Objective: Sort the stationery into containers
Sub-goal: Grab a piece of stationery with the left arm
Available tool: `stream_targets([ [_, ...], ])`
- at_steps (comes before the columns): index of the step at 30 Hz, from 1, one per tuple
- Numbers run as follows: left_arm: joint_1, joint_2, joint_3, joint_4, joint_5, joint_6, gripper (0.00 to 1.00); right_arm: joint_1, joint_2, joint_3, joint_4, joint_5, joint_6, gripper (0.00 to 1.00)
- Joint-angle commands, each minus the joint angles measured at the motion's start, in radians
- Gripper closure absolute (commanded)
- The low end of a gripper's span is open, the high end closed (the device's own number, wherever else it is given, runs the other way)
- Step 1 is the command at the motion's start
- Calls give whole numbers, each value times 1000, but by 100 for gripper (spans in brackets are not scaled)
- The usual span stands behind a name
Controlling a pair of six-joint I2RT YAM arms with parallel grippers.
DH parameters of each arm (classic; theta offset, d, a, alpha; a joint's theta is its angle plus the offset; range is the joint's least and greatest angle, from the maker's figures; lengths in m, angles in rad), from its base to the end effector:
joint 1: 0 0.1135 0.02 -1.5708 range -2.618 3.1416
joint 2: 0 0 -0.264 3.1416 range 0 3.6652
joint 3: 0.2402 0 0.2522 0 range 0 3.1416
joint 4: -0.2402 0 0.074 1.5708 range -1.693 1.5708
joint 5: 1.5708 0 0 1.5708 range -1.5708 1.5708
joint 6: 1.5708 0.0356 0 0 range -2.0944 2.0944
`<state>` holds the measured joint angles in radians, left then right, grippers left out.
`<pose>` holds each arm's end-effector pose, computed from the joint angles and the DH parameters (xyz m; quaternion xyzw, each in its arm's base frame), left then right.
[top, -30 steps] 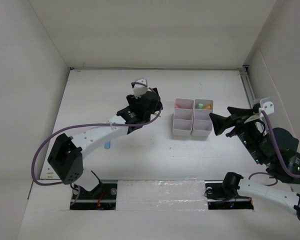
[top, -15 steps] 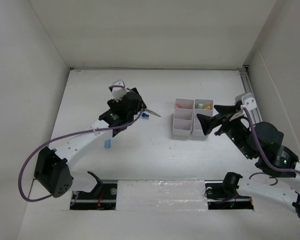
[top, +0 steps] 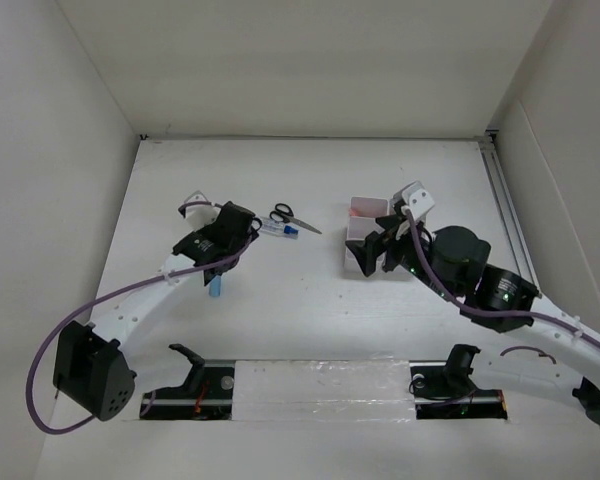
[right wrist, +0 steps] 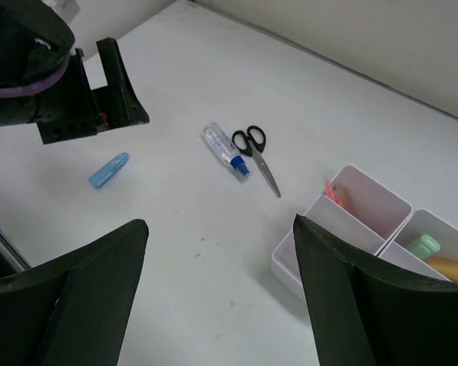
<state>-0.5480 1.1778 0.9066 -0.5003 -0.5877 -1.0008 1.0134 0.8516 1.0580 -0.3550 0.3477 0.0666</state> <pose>0.2196 -0.1109 0.2773 -0.3077 0.8339 -0.0697 0.4528 0.1054 0.1462 0.4051 -0.2397 0.7156 0.2181 0.6187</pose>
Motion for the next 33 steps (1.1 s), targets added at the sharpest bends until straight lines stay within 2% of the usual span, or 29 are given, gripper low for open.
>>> stream_targets([
  [1, 2, -38, -28, -165, 8, -122, 0, -9, -31, -12, 106, -39, -10, 17],
  [3, 2, -38, -52, -243, -3, -208, 0, -9, -65, -32, 128, -52, -10, 17],
  [7, 11, -38, -72, -254, -3, -210, 0, -9, -94, -87, 163, -116, 10, 17],
  [11, 55, -56, -124, -176, 12, -96, 0, -9, -134, -124, 186, -148, 19, 17],
  [13, 66, -56, -162, -123, 52, -41, 0, -9, -146, -136, 186, -159, 29, 17],
  [15, 121, -66, -185, -72, 132, 17, 0, -9, -160, -148, 186, -168, 29, 17],
  [18, 122, -66, -209, -72, 114, -13, 0, -9, -197, -158, 186, -188, 29, 17],
  [22, 131, 8, -209, -38, 140, -27, 0, -9, -244, -167, 177, -188, 29, 17],
  [28, 261, 131, -242, 55, 232, 24, 3, -9, -275, -167, 156, -197, 19, 17],
  [33, 261, 131, -261, 82, 230, 25, 4, -9, -284, -167, 146, -188, 19, 17],
])
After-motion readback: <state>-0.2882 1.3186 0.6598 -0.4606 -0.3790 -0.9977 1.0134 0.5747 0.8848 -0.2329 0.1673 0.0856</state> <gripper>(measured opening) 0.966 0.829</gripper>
